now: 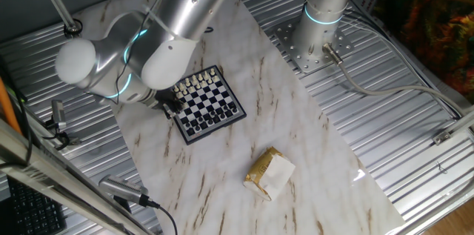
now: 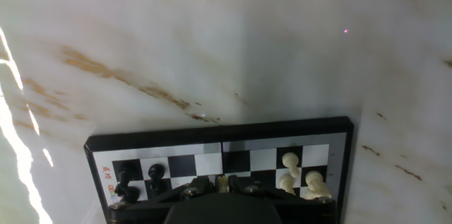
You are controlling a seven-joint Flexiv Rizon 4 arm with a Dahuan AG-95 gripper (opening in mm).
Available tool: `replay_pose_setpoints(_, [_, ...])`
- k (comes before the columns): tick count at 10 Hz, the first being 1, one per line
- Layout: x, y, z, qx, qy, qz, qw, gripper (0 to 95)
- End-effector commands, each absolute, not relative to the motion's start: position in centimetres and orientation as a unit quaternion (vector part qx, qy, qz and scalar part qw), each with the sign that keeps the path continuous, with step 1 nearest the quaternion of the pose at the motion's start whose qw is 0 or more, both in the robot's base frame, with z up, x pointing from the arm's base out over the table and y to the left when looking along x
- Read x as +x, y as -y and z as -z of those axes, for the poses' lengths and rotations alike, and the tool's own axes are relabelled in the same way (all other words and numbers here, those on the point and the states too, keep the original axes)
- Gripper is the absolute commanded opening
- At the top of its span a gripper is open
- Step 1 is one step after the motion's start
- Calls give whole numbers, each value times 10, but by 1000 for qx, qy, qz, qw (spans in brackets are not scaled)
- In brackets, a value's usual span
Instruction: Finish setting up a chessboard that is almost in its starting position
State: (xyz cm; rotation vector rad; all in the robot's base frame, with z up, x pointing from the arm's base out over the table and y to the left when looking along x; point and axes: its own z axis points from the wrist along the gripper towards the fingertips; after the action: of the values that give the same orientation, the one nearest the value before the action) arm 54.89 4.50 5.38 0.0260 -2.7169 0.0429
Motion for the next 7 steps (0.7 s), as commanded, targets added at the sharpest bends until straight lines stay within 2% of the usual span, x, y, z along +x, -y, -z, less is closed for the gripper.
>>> replay_pose_setpoints(1, [553, -36, -69, 25, 980, -13, 199, 0])
replay_pose_setpoints(5, [564, -11, -99, 55, 985, -7, 163, 0])
replay_pose_setpoints(7, [569, -5, -111, 70, 988, -7, 135, 0])
